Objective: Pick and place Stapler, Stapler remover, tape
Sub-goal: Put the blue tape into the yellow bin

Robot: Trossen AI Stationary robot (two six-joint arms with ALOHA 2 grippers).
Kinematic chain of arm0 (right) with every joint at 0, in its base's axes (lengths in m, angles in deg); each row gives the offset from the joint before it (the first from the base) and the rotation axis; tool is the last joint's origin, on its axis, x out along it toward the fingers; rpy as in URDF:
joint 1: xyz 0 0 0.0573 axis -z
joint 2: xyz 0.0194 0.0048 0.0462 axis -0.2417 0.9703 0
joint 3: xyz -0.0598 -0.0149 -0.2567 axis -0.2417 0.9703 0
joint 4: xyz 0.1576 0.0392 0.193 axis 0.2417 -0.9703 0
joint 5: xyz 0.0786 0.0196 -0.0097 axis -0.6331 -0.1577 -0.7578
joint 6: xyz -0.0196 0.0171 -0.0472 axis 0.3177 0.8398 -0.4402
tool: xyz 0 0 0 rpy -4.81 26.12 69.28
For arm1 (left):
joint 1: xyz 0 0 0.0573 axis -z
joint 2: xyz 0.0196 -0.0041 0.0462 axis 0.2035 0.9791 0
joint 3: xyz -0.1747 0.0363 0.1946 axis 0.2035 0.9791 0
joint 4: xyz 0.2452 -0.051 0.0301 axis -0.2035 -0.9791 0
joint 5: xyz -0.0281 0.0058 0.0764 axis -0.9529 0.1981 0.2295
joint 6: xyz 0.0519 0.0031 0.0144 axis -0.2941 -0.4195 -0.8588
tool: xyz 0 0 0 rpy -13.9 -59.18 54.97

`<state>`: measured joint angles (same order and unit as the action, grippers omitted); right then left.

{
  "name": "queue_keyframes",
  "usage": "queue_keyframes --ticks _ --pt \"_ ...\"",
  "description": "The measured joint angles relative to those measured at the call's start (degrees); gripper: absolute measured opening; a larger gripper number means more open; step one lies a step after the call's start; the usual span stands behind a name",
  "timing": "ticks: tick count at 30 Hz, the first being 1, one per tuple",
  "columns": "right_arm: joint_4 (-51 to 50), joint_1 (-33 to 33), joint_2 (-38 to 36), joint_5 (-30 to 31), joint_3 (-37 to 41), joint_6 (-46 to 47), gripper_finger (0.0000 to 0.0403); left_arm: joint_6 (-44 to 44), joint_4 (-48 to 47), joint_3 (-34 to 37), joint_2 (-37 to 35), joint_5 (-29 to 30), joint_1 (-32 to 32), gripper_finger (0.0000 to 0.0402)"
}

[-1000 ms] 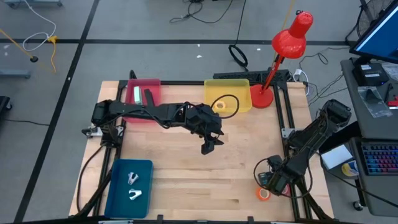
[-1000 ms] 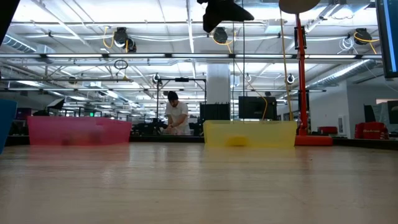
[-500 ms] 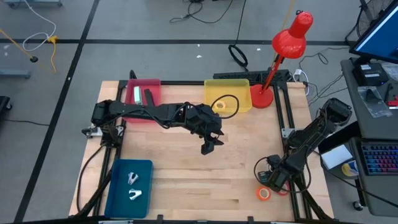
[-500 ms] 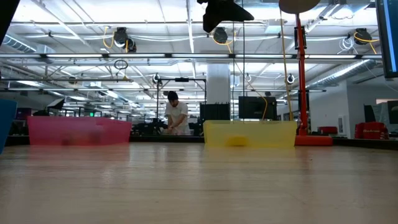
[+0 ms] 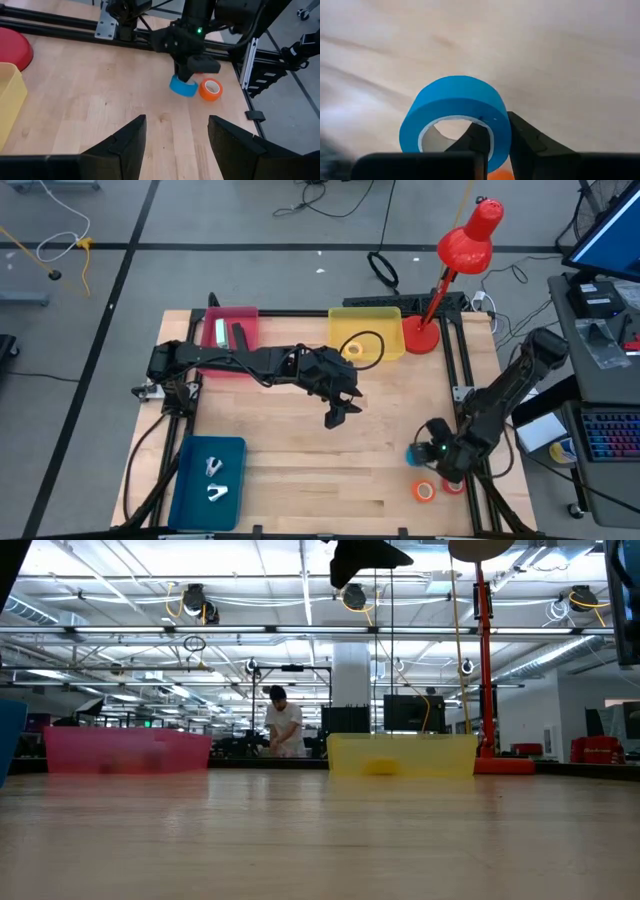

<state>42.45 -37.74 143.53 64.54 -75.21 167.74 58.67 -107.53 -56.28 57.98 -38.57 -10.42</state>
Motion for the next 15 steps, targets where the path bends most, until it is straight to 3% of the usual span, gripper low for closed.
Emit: queue_keyframes --ticks 5,10,13,15 --pt "2.01 0.46 -5.08 18.81 -0.02 -4.00 0.0034 0.02 0.16 0.00 0.00 -0.04 0.30 0.0212" --pt "10.07 3.14 -8.58 35.76 -0.07 -14.66 0.0034 0.02 1.42 0.00 0.00 -2.84 0.67 0.0212" --pt "18.78 6.57 -9.66 42.67 -0.09 -26.01 0.0034 0.03 4.77 0.02 0.00 -7.52 0.67 0.0212" --pt "25.89 9.22 -9.97 43.51 -0.11 -35.80 0.0034 0.22 7.22 0.00 0.00 -10.33 0.67 0.0212"
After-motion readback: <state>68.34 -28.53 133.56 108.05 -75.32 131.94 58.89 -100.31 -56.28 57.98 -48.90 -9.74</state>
